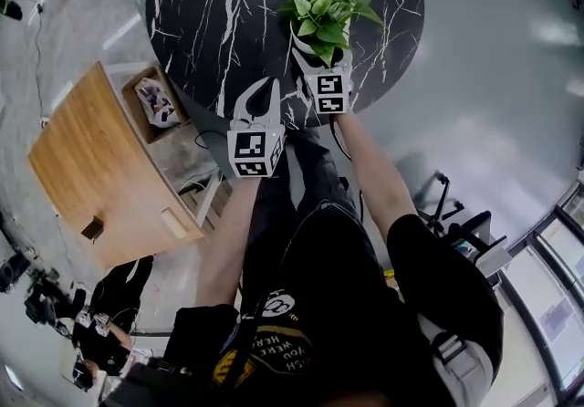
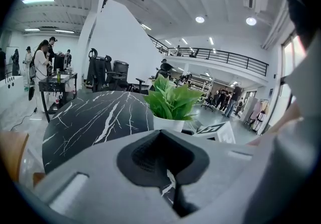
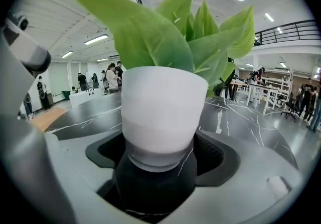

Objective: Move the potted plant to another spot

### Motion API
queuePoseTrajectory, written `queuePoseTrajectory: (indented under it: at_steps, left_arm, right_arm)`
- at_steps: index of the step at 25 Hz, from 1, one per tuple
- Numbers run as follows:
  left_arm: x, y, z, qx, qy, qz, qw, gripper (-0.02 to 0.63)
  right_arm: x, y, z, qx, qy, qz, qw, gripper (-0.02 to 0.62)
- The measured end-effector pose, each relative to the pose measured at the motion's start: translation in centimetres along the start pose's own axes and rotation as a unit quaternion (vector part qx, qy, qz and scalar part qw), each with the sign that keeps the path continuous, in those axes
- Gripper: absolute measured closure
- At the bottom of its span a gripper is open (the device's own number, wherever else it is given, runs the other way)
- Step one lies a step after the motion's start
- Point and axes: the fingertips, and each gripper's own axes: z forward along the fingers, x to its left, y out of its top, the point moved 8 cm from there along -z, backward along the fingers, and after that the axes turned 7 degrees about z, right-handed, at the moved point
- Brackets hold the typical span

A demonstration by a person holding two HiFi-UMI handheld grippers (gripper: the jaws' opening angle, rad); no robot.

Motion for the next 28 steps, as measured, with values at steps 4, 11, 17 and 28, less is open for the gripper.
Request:
queuePoseTrajectory:
  at_steps: [4,11,17,28]
  left_arm:
    - [0.4,0.4,0.3,-0.003,-0.001,0.001,1.0,0.601]
    - [3.2,0.5,-0.2,-0.006,0.022,-0.013,0.9997,0.601]
    - [6.5,0.8,-1.3,-0.014,0.031,-0.022,0.9992,0.601]
    - [7.0,2.8,1.9,-0.008,0.007,-0.002,0.9999,0.601]
  right_arm:
    - [0.3,0.3,0.9,0.016,0.006,-0.007,1.0,0.169]
    - [2.8,1.0,3.3,0.044,0.031,-0.046,0.997,0.17]
    - [4.9,1.9,5.4,0.059,0.031,-0.064,0.996,0.17]
    - [-2.9,3.6,7.4,0.074,-0.04,-0.028,0.996,0.172]
